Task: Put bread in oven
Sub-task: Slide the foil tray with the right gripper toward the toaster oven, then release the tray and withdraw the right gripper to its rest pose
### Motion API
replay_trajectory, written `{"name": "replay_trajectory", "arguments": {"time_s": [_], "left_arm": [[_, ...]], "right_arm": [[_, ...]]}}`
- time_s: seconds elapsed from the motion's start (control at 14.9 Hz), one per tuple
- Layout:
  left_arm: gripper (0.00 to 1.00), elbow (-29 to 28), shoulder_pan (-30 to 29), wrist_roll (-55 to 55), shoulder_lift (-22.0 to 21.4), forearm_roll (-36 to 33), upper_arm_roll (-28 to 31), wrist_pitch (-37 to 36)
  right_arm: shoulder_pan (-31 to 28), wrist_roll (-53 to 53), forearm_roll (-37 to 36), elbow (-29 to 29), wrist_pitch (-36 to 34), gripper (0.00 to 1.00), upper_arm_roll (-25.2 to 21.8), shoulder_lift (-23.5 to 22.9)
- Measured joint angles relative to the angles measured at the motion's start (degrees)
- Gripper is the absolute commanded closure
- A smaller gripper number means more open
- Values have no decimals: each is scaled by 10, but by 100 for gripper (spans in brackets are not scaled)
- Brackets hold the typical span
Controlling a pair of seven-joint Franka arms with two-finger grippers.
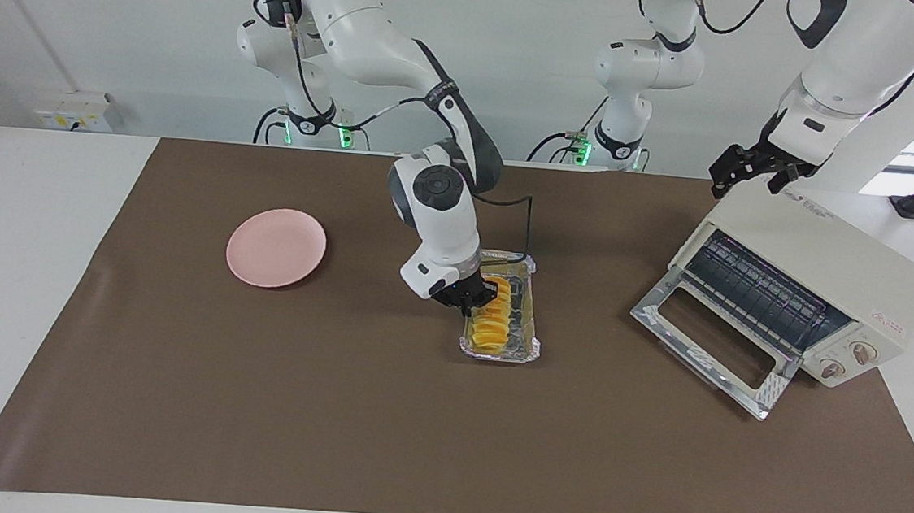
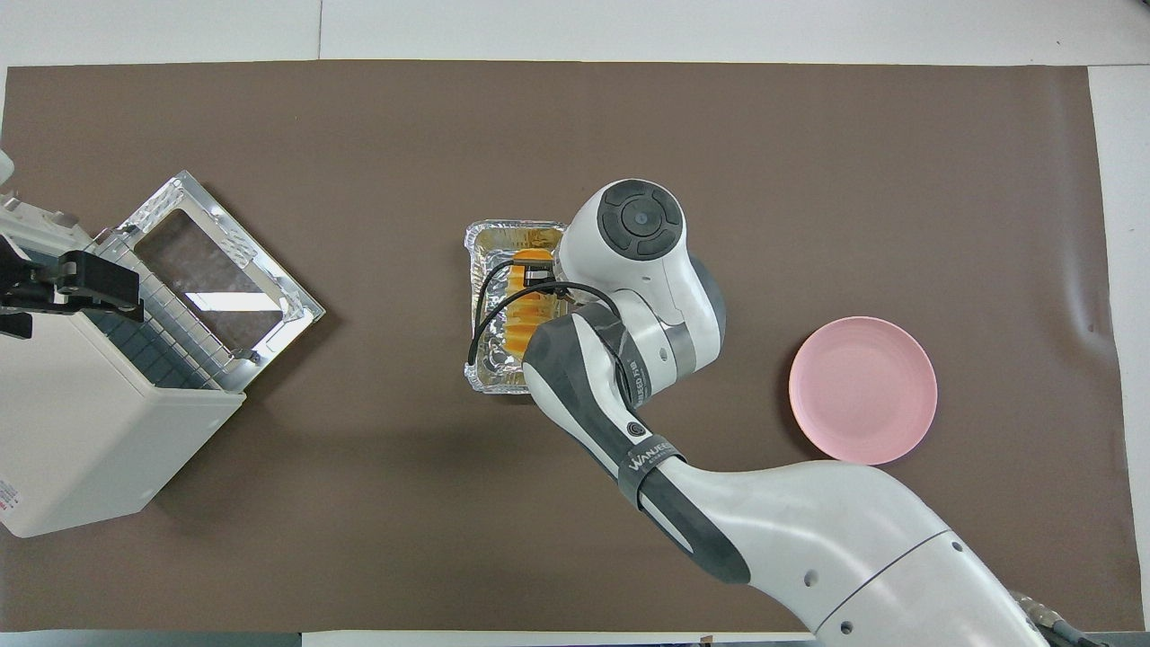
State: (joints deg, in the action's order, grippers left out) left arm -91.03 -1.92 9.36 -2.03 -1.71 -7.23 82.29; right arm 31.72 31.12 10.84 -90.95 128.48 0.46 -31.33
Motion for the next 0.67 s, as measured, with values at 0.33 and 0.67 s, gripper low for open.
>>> {"name": "replay_trajectory", "arguments": {"time_s": [0.33,0.67], "left_arm": [[0,0,0,0,0,0,0,0],[0,0,0,0,0,0,0,0]], "right_arm": [[-4,16,0,11,-30,0,-16,16],[-86,-39,-2,26,-136,0,-45,99]]}}
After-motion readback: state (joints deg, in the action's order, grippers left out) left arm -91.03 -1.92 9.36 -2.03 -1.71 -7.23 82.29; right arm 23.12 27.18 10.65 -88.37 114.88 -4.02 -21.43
